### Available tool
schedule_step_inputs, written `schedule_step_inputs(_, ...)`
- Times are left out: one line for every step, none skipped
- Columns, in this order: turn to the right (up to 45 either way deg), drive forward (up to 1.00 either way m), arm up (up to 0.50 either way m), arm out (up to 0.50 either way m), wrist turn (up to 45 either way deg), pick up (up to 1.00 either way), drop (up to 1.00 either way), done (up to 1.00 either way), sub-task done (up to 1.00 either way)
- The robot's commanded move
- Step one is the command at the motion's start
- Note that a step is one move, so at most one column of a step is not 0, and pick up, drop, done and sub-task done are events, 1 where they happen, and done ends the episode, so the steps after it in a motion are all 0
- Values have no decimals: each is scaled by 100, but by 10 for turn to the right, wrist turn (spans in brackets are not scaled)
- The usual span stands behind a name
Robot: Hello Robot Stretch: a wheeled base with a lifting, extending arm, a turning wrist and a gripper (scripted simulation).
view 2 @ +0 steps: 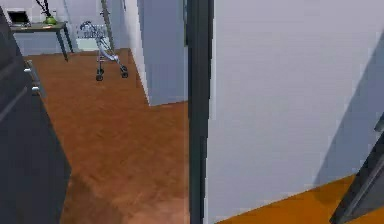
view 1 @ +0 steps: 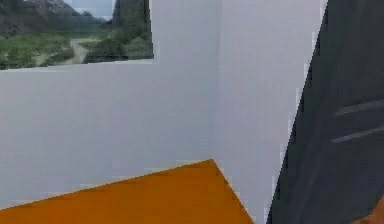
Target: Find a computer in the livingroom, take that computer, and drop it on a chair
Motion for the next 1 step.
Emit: schedule_step_inputs(450, 0, 0, 0, 0, 0, 0, 0, 0)
